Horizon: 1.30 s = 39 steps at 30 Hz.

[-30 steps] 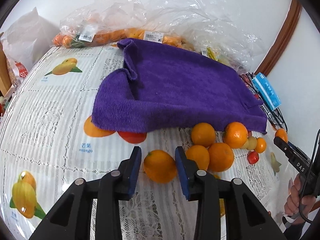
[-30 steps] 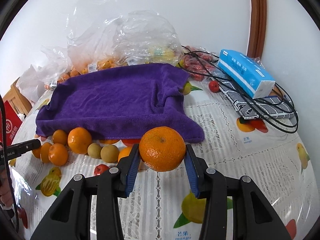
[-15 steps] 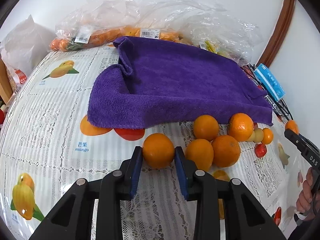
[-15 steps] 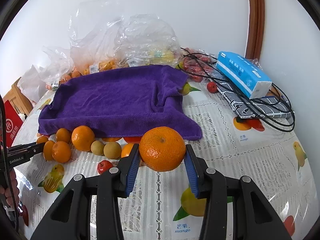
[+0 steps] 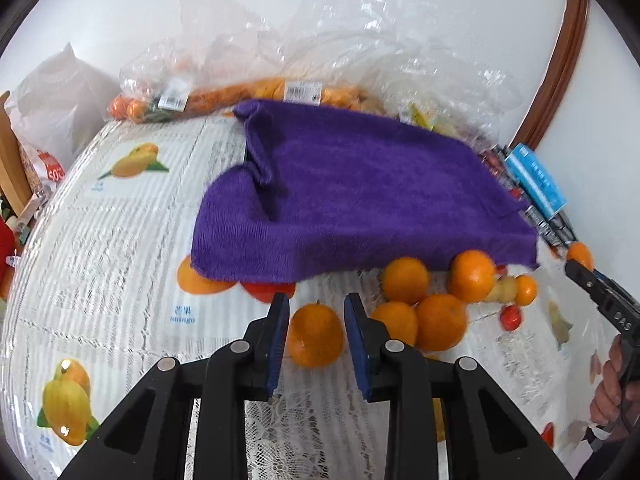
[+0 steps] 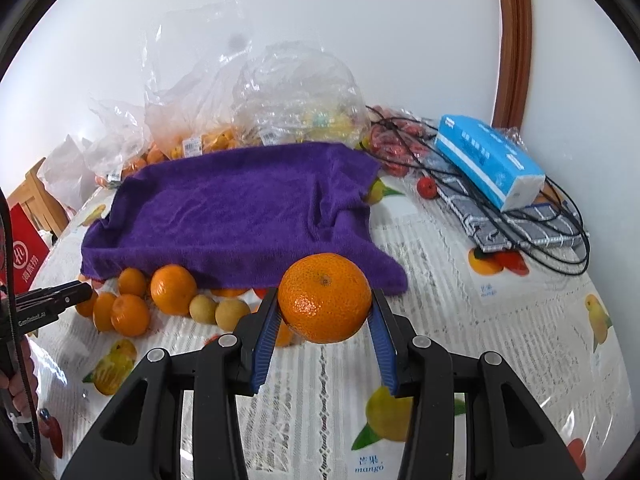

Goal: Organize fruits
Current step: 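Lift both held oranges and carry them over the purple towel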

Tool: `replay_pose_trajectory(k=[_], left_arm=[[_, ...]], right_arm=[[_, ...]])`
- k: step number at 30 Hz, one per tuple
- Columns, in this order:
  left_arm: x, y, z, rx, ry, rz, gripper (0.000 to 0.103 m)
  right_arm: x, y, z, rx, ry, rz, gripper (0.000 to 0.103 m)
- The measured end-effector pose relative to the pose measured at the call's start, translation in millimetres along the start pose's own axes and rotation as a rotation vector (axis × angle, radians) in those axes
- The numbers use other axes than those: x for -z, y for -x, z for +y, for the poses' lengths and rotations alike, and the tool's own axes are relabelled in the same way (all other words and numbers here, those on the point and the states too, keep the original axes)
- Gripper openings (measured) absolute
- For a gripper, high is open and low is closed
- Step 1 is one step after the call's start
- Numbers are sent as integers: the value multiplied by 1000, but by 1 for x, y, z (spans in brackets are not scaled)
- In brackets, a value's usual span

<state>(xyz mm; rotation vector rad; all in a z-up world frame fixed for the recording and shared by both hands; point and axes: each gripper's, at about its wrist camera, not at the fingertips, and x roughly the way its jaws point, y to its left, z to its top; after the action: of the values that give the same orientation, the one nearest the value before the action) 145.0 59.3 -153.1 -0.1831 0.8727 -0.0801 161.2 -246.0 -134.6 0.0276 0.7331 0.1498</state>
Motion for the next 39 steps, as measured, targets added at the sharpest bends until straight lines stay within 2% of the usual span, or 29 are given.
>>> replay_pose_trajectory(k=[4, 8, 10, 12, 16, 19, 21, 26, 34, 39], left_arm=[[-10, 6, -5, 6, -17, -10, 27], [-3, -10, -5, -20, -31, 40, 27], [2, -12, -5, -61, -44, 24, 30], [5, -15, -4, -64, -42, 31, 37], [11, -24, 4, -42, -16, 70, 37], [14, -23, 4, -47, -22, 54, 37], [14, -23, 2, -38, -26, 55, 31], [12, -19, 0, -33, -29, 51, 31], [-13, 5, -6, 7, -21, -21, 31], [-42, 12, -13, -9, -28, -86, 31]], right_arm=[[-13, 4, 4, -9, 6, -34, 43], [-20, 6, 10, -16, 16, -54, 43], [-18, 5, 12, -21, 22, -52, 43], [-15, 4, 14, -16, 27, -46, 43], [-9, 2, 12, -10, 23, -28, 43], [-7, 0, 8, -6, 12, -23, 43], [-6, 0, 6, -4, 5, -19, 43], [-6, 0, 5, -5, 6, -23, 43], [-18, 1, 5, -3, 9, -42, 43], [-39, 3, 7, -1, 20, -81, 43]])
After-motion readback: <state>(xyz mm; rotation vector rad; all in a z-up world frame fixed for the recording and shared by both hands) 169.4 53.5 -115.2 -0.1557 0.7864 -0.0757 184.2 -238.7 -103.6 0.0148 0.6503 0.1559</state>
